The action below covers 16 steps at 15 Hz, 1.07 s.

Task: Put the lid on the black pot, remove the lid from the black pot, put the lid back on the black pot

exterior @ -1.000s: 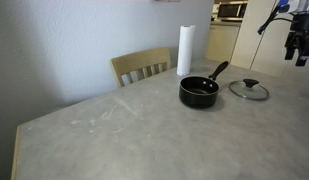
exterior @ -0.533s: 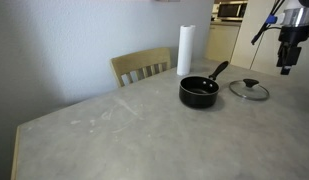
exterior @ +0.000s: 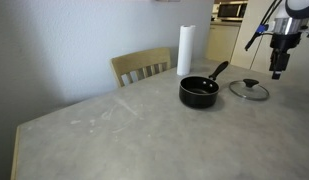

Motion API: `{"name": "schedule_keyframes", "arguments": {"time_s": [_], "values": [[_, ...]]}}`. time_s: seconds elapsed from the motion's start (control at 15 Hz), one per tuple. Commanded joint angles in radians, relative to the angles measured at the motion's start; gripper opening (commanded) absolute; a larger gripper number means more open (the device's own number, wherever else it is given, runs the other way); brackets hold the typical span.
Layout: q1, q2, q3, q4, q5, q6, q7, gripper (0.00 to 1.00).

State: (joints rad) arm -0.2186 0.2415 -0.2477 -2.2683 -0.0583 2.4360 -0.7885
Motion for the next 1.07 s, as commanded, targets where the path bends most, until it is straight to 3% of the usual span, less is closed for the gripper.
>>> {"name": "schedule_keyframes", "arguments": {"time_s": [0.0,0.13,0.4,1.0], "values": [[-0.032,0.005,0.037,-0.004,0.003,0.03,-0.003,1.0],[-0.054,0.035,0.065,-0.008,0.073,0.142,-0.043,1.0],[-0.12,0.09,0.151,0.011,0.24,0.257,-0.138,1.0],[-0.223,0.231,0.221,0.106,0.243,0.328,-0.158,1.0]]}}
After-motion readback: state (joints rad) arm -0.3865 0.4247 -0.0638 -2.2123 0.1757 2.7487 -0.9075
